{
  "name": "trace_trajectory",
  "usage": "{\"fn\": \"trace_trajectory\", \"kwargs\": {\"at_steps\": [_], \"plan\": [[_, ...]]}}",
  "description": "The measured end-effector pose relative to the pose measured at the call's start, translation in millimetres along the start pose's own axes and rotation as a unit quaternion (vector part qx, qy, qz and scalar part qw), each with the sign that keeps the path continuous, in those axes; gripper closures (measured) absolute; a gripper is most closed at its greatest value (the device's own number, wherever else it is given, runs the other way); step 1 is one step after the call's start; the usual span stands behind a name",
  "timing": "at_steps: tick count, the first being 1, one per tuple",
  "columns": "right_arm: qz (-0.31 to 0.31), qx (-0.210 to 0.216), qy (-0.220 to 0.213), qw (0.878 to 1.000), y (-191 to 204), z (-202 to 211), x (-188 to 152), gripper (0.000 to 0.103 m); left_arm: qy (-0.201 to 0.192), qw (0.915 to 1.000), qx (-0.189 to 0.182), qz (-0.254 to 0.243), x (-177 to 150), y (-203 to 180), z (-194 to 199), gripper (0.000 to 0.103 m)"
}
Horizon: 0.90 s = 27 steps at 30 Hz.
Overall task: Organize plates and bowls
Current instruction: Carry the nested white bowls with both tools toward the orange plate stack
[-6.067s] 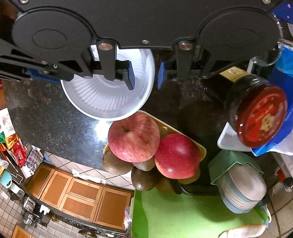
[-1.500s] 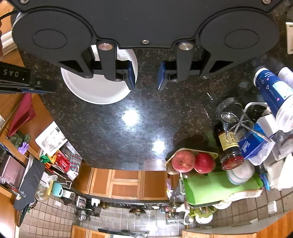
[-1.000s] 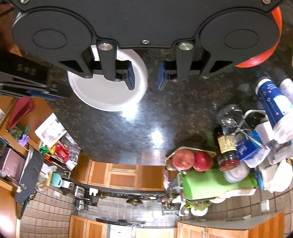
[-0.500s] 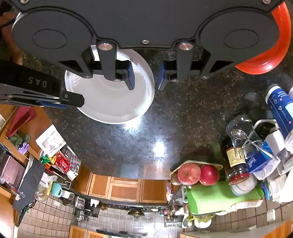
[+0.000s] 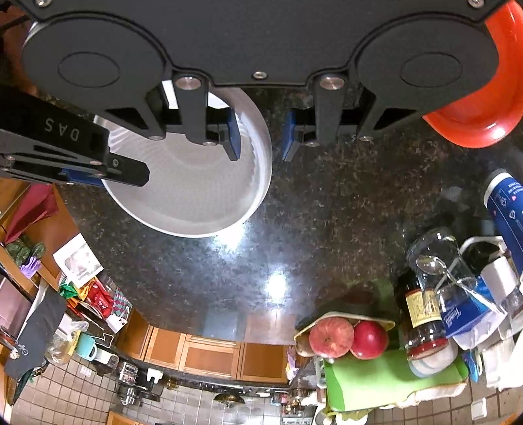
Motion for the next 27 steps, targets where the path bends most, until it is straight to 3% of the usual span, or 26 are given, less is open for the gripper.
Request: {"fn": "trace_trajectory", "kwargs": {"at_steps": [16, 27], "plan": [[0.001, 0.008, 0.032, 0.999, 4, -11, -9, 0.071, 0.011, 0.9999, -0.001, 0.003, -1, -4, -11, 0.068], [0.005, 0.012, 0.04, 0.999, 6, -16, -13, 0.076, 0.018, 0.9997, 0.011, 0.006, 0, -8, -17, 0.067]]}}
Point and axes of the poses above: each gripper's, at about its wrist camera, not at the fingertips, and z roughly against the way its jaws point, y to its left, x to its top, the point moved 9 cm from there along -z, roughly the way its jaws point, and after that the axes turned 3 degrees about -x, right-handed, at the moved point
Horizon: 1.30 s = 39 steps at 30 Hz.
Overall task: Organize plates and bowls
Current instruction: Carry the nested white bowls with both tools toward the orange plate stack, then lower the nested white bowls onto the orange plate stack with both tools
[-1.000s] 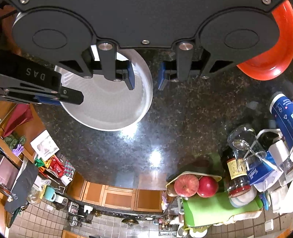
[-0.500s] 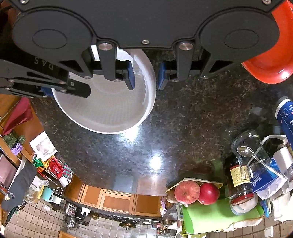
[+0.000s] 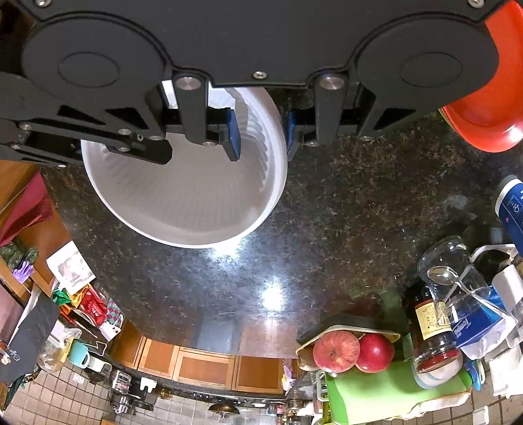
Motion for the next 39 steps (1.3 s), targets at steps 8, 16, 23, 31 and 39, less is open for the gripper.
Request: {"fn": "trace_trajectory", "kwargs": {"at_steps": [8, 16, 23, 31, 39], "plan": [[0.0, -0.007, -0.01, 1.0, -6, 3, 6, 0.076, -0.001, 1.0, -0.001, 0.006, 3, 3, -1, 0.067], [0.007, -0.011, -0.025, 1.0, -5, 1, 12, 0.081, -0.006, 0.9999, 0.001, 0.011, 4, 1, -4, 0.067], [0.012, -0.003, -0.032, 0.999, -4, 8, 13, 0.085, -0.014, 0.9995, 0.004, 0.027, 7, 1, 3, 0.068], [0.03, 0.012, -0.048, 0.998, 1, 27, 13, 0.085, -0.039, 0.9984, 0.022, 0.034, 6, -3, 26, 0.068], [0.054, 0.034, -0.064, 0.996, 22, 49, 6, 0.084, -0.062, 0.996, 0.041, 0.05, -4, 9, 52, 0.068]]}}
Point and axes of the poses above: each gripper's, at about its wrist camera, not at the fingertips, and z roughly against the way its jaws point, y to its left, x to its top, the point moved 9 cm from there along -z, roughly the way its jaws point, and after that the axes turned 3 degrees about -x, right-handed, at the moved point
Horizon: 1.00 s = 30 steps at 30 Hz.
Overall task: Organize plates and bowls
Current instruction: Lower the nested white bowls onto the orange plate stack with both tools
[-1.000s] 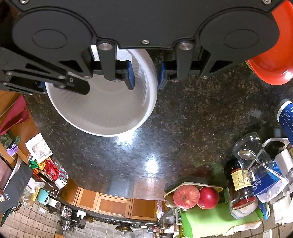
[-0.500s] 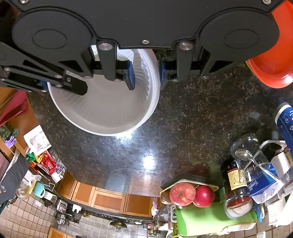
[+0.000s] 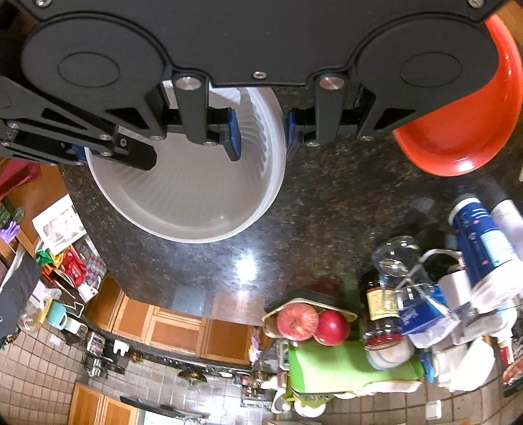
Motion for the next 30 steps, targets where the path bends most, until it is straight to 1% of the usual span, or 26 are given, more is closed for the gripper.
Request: {"fn": "trace_trajectory", "kwargs": {"at_steps": [7, 13, 17, 20, 24, 30], "plan": [[0.011, 0.012, -0.015, 1.0, 38, 14, -1, 0.084, -0.016, 0.9999, 0.007, 0.003, -3, 29, 25, 0.068], [0.011, 0.024, -0.021, 0.999, 88, 16, -2, 0.084, -0.022, 0.9997, 0.011, 0.0, -7, 73, 47, 0.068], [0.018, 0.032, -0.011, 0.999, 130, 7, -9, 0.084, -0.021, 0.9994, 0.026, -0.001, -13, 106, 60, 0.068], [0.02, 0.035, -0.001, 0.999, 160, -1, -15, 0.084, -0.013, 0.9993, 0.034, -0.001, -20, 130, 65, 0.068], [0.025, 0.033, 0.012, 0.999, 190, -10, -22, 0.084, -0.002, 0.9993, 0.037, 0.002, -30, 156, 69, 0.068], [0.025, 0.028, 0.034, 0.999, 217, -26, -32, 0.084, 0.018, 0.9993, 0.032, -0.001, -38, 181, 66, 0.068]]}}
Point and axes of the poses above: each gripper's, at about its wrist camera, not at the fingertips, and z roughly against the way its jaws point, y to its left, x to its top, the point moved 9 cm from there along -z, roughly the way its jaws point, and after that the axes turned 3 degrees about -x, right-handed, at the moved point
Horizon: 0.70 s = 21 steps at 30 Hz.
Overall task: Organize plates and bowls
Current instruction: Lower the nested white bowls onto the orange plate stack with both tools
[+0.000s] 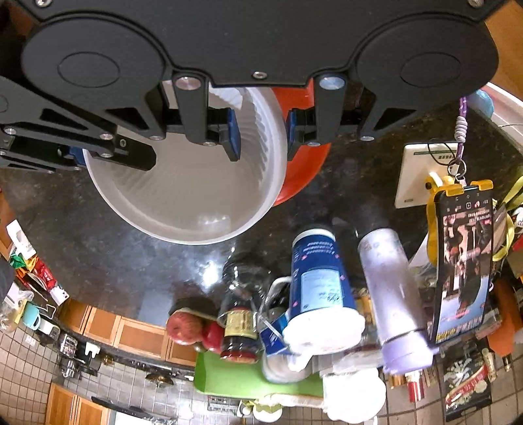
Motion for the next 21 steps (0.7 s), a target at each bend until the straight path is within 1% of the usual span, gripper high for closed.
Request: {"fn": "trace_trajectory", "kwargs": {"at_steps": [3, 8, 16, 21], "plan": [[-0.005, -0.006, 0.007, 1.0, 4, -6, -2, 0.084, 0.013, 0.9998, -0.011, 0.0, -1, 8, -7, 0.068], [-0.017, -0.016, 0.012, 1.0, 5, -12, -3, 0.083, 0.027, 0.9992, -0.03, -0.002, 0, 11, -15, 0.068], [-0.029, -0.028, 0.012, 0.999, 4, -16, 2, 0.081, 0.032, 0.9982, -0.049, -0.01, 9, 18, -27, 0.067], [-0.034, -0.027, 0.011, 0.999, 5, -17, 4, 0.08, 0.024, 0.998, -0.056, -0.016, 13, 22, -28, 0.068]]}}
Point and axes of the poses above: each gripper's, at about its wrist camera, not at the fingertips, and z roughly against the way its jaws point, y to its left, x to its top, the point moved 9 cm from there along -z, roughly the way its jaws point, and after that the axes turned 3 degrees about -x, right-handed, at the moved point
